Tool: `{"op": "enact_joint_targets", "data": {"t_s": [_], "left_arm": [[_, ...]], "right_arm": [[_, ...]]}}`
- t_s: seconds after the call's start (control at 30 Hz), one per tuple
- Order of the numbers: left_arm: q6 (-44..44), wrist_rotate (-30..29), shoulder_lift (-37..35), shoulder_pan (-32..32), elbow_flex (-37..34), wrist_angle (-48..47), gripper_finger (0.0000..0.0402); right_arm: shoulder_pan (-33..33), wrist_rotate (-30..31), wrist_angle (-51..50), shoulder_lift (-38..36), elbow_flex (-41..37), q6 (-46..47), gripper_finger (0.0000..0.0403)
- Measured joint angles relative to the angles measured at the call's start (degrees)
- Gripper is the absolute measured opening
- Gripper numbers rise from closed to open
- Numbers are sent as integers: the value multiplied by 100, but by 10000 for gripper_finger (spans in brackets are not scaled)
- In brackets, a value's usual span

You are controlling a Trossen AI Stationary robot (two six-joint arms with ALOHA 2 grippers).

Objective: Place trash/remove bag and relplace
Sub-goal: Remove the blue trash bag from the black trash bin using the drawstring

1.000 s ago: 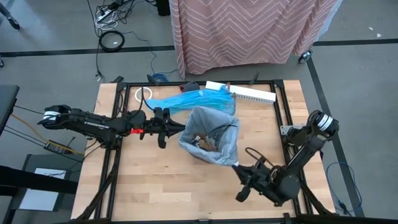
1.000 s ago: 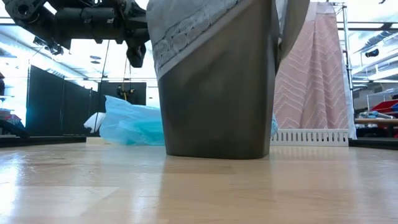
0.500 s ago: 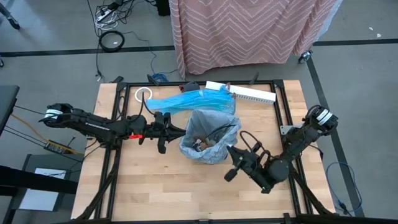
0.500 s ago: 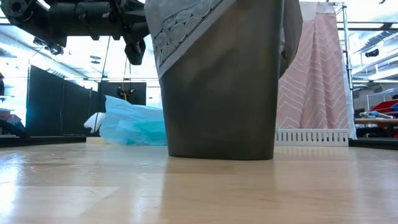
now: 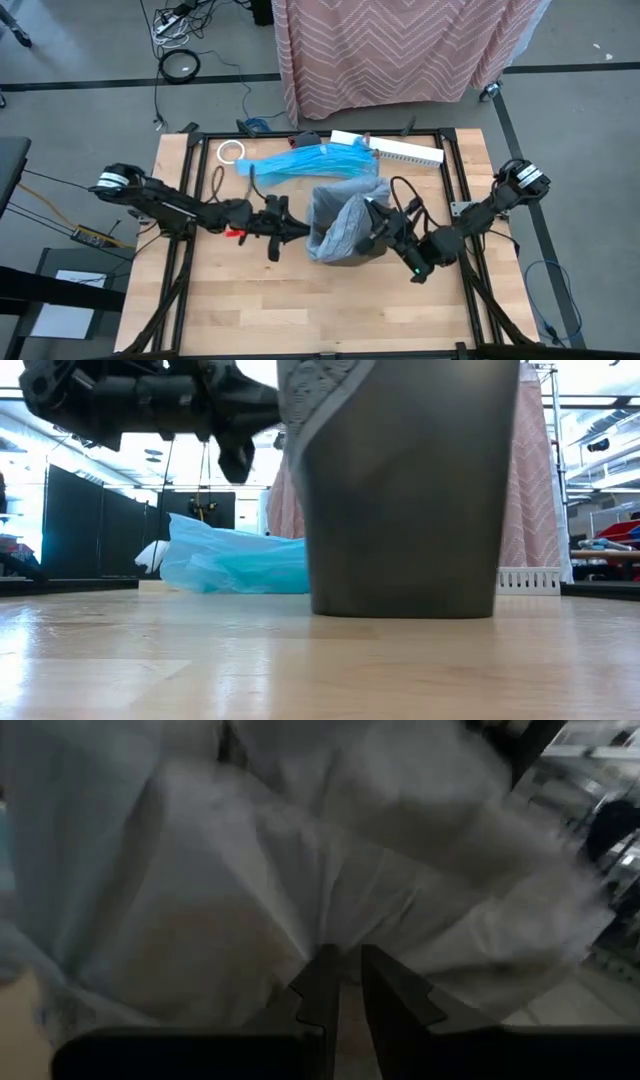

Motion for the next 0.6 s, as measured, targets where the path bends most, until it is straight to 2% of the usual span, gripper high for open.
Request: {"op": "enact_joint_targets", "data": {"t_s": [0.17, 0.27, 0.37, 0.5, 0.6], "left_arm": [[-3, 11, 531, -36, 373, 57, 54], [-1, -185, 649, -34, 472, 33, 52], [3, -391, 628, -16, 476, 33, 47], [153, -683, 491, 18, 469, 12, 36], [493, -912, 386, 101, 463, -249, 28]], "right_arm": [[-139, -409, -12, -5, 0, -508, 0], [-85, -732, -16, -25, 0, -593, 0], [70, -487, 12, -85, 0, -676, 0], [279, 253, -11, -88, 0, -1027, 0], [390, 386, -5, -88, -12, -1143, 0]]}}
